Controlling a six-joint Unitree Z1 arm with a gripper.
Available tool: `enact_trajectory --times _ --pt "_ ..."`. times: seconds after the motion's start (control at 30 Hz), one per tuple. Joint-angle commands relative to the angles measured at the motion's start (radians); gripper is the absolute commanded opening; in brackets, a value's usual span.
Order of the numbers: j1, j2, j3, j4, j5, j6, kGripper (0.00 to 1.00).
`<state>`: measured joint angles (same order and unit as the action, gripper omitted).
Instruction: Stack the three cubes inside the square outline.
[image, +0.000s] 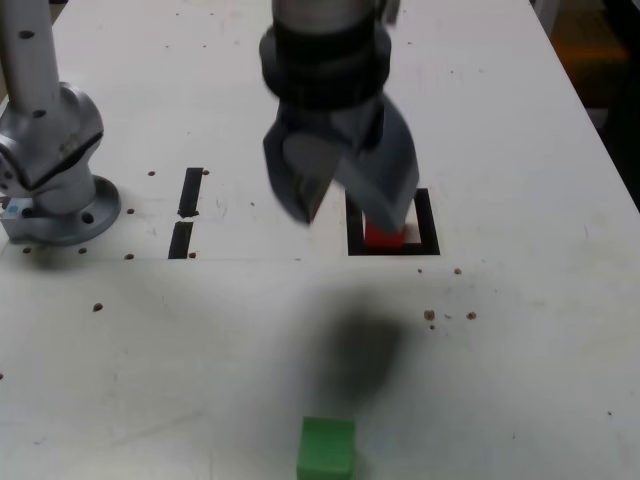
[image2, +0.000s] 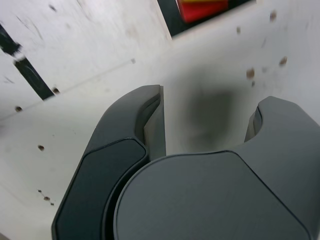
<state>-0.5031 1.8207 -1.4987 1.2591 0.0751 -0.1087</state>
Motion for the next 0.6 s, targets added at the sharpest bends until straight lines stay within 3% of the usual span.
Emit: enact_trajectory --times 0.0,0.1,0.27,0.47,0.57 --pt "-0.016 0.015 -0.008 -0.007 -0.012 -0.008 0.71" --pt "-0.053 0.036 -0.011 -0.011 -0.029 -0.030 0.74" --pt "-0.137 0.065 -0.043 -0.006 -0.037 -0.112 0.88" --pt "-0.205 0.076 -0.074 0.002 -0.006 -0.213 0.97" --pt "-0.243 0.077 -0.076 -0.018 0.030 -0.271 1.00"
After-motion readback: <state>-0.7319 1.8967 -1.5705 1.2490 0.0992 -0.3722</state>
